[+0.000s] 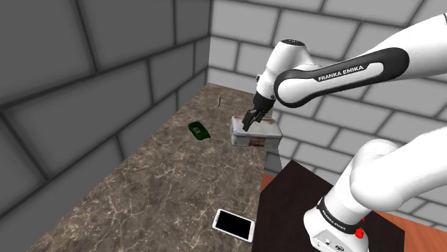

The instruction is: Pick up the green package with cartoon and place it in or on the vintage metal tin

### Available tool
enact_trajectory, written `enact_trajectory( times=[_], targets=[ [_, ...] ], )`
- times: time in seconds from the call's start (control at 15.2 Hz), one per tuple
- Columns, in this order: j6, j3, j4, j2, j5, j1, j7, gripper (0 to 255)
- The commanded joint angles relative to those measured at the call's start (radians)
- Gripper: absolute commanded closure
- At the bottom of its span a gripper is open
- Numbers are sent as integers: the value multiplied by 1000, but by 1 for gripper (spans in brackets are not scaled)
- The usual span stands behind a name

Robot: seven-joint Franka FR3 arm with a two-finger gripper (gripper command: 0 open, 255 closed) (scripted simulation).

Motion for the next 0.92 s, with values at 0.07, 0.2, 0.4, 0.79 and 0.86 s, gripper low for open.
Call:
enact_trajectory(
  times=[0.07, 0.2, 0.4, 0.79, 0.86],
  targets=[
    [183, 16, -12, 114, -22, -3, 13, 0],
    [297, 30, -6, 201, -46, -12, 29, 0],
    [459, 61, 20, 339, -113, -43, 79, 0],
    [692, 65, 168, 628, -625, -111, 487, 0],
    [716, 18, 210, 676, -750, -78, 595, 0]
  ],
)
